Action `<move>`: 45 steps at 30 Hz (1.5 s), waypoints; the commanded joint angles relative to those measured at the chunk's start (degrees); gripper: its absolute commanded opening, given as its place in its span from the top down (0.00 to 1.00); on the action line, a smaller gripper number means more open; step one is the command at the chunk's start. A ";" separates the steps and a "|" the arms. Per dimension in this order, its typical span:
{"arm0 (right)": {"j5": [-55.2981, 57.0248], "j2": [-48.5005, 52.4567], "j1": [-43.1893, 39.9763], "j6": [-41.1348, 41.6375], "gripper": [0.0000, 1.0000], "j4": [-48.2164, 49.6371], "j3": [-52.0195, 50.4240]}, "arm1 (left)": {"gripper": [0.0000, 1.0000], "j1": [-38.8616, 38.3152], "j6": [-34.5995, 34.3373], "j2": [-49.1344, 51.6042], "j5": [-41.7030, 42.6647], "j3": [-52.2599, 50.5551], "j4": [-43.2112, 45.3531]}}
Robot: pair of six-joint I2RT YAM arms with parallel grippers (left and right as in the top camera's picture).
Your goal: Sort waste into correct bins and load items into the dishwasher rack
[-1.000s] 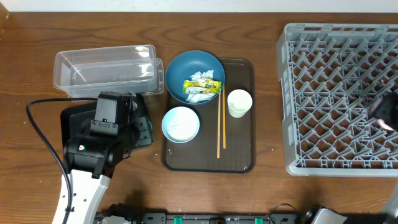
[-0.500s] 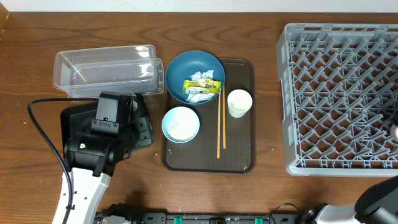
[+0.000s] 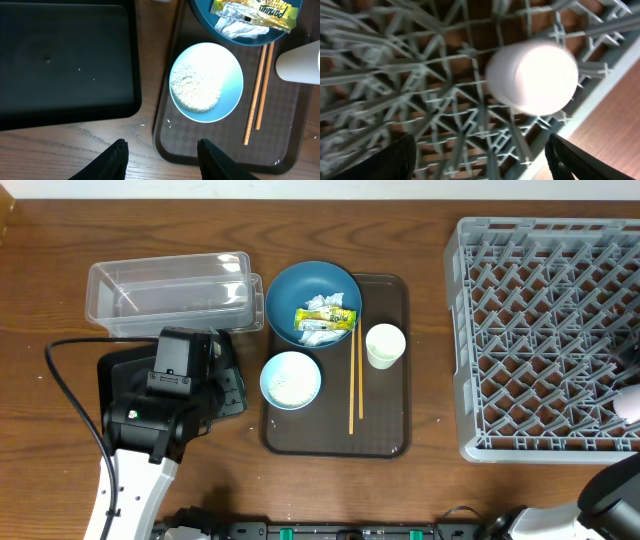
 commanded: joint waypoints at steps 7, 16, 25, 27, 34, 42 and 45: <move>-15.37 -10.60 6.56 -6.45 0.21 -4.85 3.08 | 0.43 0.31 0.63 0.13 1.01 0.76 2.84; -14.29 -13.46 23.93 -11.37 0.18 -14.01 2.86 | 0.43 -3.89 5.90 6.51 11.63 1.27 13.90; -9.27 -13.46 32.48 -11.23 0.20 -19.54 2.19 | 0.43 -13.33 6.93 24.22 11.58 12.55 17.97; -9.18 -13.46 33.77 -11.26 0.20 -19.69 1.70 | 0.43 -14.99 6.71 27.45 11.61 13.44 20.70; -8.85 -13.46 35.10 -11.26 0.19 -19.08 0.66 | 0.43 -20.52 4.37 36.02 11.58 13.46 30.18; -8.87 -13.46 35.10 -11.26 0.19 -19.04 0.66 | 0.43 -22.86 -0.37 42.86 11.58 13.46 36.70; -8.87 -13.46 35.10 -11.26 0.20 -19.02 0.66 | 0.43 -22.86 -2.38 44.26 11.65 13.44 37.99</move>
